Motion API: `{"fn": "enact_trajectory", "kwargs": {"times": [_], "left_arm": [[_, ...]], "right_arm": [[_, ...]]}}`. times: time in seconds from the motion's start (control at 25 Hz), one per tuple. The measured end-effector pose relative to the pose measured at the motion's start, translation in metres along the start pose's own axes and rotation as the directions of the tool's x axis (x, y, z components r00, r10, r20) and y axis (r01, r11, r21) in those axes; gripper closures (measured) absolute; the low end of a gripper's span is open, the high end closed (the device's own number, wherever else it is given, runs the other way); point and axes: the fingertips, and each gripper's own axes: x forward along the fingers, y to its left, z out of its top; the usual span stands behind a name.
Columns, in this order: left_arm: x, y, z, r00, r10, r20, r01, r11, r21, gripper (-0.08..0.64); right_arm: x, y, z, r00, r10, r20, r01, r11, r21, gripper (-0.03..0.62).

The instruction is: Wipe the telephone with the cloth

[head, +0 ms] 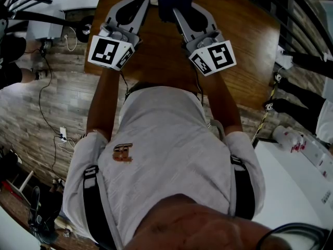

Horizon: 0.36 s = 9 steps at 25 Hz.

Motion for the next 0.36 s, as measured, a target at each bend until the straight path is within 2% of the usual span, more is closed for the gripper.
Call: {"fn": "enact_trajectory", "kwargs": {"times": [0.36], "left_arm": [[-0.0052, 0.0053, -0.0002, 1.0, -0.004, 0.001, 0.004, 1.0, 0.011, 0.541]], "right_arm": [[0.0064, 0.0048, -0.004, 1.0, 0.004, -0.002, -0.004, 1.0, -0.001, 0.514]]}}
